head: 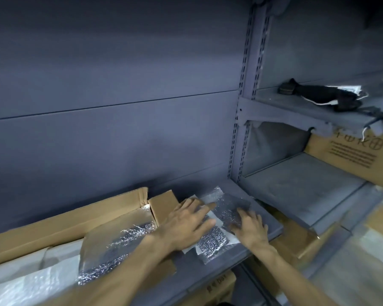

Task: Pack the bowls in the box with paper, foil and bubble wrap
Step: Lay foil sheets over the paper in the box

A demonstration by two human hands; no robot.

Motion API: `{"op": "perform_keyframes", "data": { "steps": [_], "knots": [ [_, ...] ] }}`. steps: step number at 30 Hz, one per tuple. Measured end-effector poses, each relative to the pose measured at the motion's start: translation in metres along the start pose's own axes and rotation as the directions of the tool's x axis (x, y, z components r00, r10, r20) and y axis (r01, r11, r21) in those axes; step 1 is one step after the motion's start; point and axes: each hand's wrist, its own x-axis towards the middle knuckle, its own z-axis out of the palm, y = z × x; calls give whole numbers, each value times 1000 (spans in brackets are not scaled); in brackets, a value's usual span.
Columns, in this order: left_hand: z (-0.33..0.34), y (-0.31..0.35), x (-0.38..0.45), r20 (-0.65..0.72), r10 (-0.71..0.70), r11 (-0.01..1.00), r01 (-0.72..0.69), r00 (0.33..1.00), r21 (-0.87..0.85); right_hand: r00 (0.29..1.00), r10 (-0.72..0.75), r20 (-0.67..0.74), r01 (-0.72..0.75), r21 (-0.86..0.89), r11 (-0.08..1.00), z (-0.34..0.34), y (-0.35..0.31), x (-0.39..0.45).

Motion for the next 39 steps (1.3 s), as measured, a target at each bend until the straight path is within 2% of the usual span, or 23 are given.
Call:
{"op": "perform_keyframes", "data": {
  "steps": [3,5,7,11,13,16,19,21,25,28,30,32,35,39],
  "knots": [
    [7,0,12,11,6,1000,-5,1000,-13,980,165,-108,-152,116,982,-3,5,9],
    [9,-2,17,19,15,1000,-14,1000,-14,971,230,-63,-212,207,955,-6,8,16],
    [9,-3,20,27,19,1000,-18,999,-12,971,233,-43,-212,277,937,-6,10,22],
    [8,-5,22,34,12,1000,-11,999,-13,955,253,-153,-169,419,892,-3,9,27],
    [6,-7,19,26,12,1000,-11,1000,-22,941,245,-235,-84,538,839,-4,5,24],
    [-7,-6,9,-52,27,998,-30,998,-61,903,161,-398,188,704,685,-19,-12,14],
    [-26,-7,-8,-214,17,997,-33,977,-71,814,62,-577,441,684,581,-40,-46,-5],
    [-42,-11,-24,-335,-14,994,-24,942,-111,776,-6,-631,554,678,483,-53,-77,-21],
    [-78,-36,-75,-540,-162,982,80,826,-171,743,-135,-655,664,698,268,-68,-153,-62],
    [-102,-68,-133,-596,-285,958,220,750,-182,790,-217,-574,606,784,133,-64,-207,-96],
    [-112,-90,-179,-596,-359,930,329,718,-164,838,-305,-452,510,847,149,-50,-238,-116],
    [-116,-110,-225,-592,-400,900,423,700,-108,864,-385,-325,440,860,259,-29,-263,-133],
    [-114,-127,-283,-539,-482,841,537,691,-64,850,-478,-220,425,822,378,6,-289,-155],
    [-100,-135,-319,-454,-514,820,572,728,-10,837,-536,-109,440,716,542,44,-305,-170]
  ]
}}
